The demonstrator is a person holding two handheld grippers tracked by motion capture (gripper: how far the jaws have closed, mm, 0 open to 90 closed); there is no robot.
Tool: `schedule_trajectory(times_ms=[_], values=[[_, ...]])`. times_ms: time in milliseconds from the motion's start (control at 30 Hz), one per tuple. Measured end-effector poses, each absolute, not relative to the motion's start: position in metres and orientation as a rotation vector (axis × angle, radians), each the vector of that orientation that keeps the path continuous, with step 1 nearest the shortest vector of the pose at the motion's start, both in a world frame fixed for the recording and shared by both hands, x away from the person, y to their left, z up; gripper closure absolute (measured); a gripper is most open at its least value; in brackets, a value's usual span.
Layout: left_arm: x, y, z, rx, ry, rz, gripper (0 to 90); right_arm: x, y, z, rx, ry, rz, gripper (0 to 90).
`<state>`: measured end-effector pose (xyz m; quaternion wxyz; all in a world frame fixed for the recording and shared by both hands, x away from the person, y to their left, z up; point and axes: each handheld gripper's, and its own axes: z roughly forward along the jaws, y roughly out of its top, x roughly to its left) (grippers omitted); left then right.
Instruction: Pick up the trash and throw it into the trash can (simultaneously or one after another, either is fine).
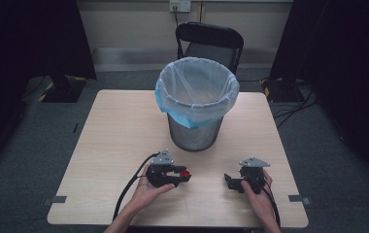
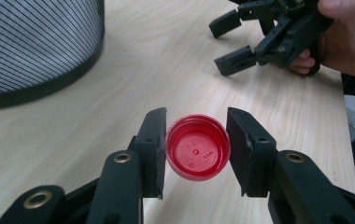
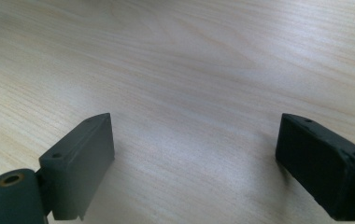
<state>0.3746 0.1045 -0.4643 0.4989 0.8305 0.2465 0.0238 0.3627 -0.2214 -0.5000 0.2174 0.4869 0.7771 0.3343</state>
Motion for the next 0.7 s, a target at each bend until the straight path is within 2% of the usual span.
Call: schedule_trajectory(times_ms=[700], values=[[0.379, 0.12, -0.412, 1.881, 0.557, 0.107, 59.7, 0.363, -0.221, -0.5, 1.349, 2.152, 0.926, 10.9]])
